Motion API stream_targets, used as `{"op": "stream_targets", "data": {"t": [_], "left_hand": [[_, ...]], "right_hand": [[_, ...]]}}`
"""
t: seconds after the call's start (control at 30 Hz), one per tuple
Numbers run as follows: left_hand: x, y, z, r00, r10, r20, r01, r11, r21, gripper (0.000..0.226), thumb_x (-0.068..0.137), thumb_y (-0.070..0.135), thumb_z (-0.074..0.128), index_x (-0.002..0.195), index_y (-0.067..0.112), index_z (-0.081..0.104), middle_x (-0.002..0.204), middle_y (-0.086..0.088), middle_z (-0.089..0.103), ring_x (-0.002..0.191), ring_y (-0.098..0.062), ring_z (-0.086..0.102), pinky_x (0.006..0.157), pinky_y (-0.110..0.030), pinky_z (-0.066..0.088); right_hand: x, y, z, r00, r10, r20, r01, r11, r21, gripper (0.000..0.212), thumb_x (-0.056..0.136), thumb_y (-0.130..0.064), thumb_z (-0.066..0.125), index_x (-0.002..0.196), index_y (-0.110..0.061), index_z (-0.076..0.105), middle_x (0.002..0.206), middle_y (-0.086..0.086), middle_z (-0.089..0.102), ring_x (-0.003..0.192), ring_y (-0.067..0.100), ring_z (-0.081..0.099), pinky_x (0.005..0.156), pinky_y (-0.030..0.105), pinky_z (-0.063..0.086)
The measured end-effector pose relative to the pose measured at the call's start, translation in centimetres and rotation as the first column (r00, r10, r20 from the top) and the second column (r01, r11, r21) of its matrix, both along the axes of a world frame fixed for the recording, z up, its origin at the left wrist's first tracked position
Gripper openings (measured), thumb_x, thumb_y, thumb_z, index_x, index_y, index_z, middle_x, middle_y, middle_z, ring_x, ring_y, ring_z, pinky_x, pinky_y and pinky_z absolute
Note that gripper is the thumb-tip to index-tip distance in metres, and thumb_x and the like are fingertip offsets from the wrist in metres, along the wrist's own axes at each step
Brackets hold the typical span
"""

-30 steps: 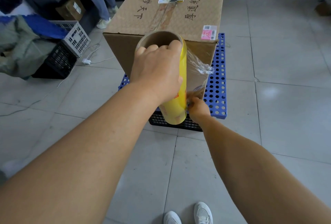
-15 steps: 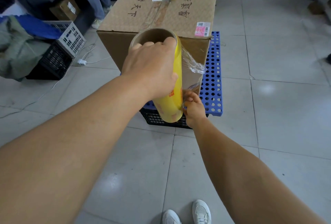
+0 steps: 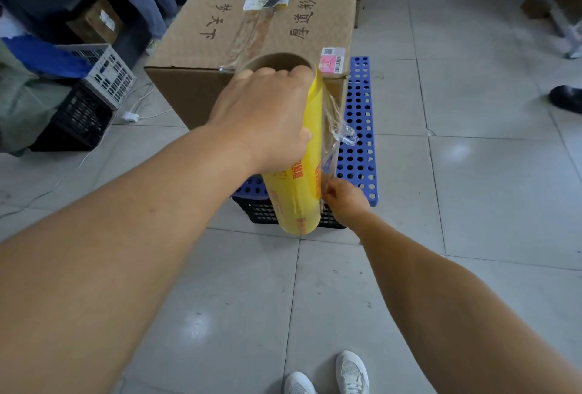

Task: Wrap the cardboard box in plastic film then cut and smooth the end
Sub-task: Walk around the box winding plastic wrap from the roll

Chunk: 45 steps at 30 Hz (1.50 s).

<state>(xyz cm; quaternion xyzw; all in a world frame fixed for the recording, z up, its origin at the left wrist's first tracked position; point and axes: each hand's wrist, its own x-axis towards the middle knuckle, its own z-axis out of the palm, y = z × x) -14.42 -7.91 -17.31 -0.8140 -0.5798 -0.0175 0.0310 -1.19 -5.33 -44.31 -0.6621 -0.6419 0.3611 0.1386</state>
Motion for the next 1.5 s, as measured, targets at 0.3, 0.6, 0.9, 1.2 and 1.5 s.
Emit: {"op": "stream_targets", "data": {"t": [0.3,0.6,0.9,1.2,1.5], "left_hand": [[0.1,-0.1,-0.8,0.999,0.051,0.007,-0.051,0.998,0.029,0.039,0.084,0.036,0.06,0.111,0.015,0.043,0.105,-0.006,0.058,0.107,-0.031,0.049,0.093,-0.042,0.032],[0.5,-0.7,-1.0,0.998,0.063,-0.007,-0.062,0.997,0.05,0.038,0.083,0.038,0.062,0.108,0.015,0.043,0.106,-0.007,0.06,0.105,-0.03,0.051,0.093,-0.041,0.033],[-0.8,-1.6,-0.5,1.0,0.001,-0.017,-0.001,1.0,0.029,0.044,0.08,0.052,0.061,0.098,0.018,0.04,0.1,-0.009,0.063,0.096,-0.031,0.056,0.073,-0.034,0.03],[-4.8,-0.7,0.7,0.954,-0.292,0.071,0.299,0.946,-0.125,0.037,0.085,0.041,0.058,0.108,0.016,0.044,0.087,0.003,0.045,0.088,-0.02,0.045,0.082,-0.03,0.028],[-8.8,0.9,0.9,0.844,-0.536,0.005,0.535,0.844,-0.037,0.024,0.09,0.043,0.051,0.089,0.022,0.041,0.093,0.001,0.058,0.093,-0.023,0.052,0.087,-0.032,0.031]], "right_hand": [[2.2,-1.3,0.3,0.96,-0.255,-0.12,0.243,0.965,-0.102,0.006,0.091,-0.014,0.045,0.087,-0.011,0.046,0.076,0.002,0.052,0.067,0.017,0.048,0.053,0.027,0.04],[1.1,-1.3,1.2,0.857,-0.484,-0.175,0.442,0.866,-0.232,0.017,0.097,-0.015,0.041,0.109,-0.012,0.053,0.089,0.003,0.058,0.075,0.019,0.053,0.063,0.03,0.045],[-1.6,-3.0,5.0,0.644,-0.594,-0.482,0.419,0.801,-0.427,0.02,0.091,-0.016,0.047,0.103,-0.018,0.063,0.097,0.001,0.066,0.085,0.018,0.061,0.084,0.041,0.056],[-5.3,-6.3,5.2,0.424,-0.753,-0.503,0.391,0.653,-0.649,0.044,0.09,-0.008,0.041,0.131,-0.018,0.051,0.114,0.009,0.059,0.088,0.018,0.057,0.079,0.036,0.051],[-9.6,-6.9,6.9,0.153,-0.824,-0.545,0.693,0.483,-0.536,0.035,0.09,-0.014,0.044,0.12,-0.025,0.059,0.12,0.001,0.059,0.101,0.019,0.053,0.073,0.032,0.047]]}}
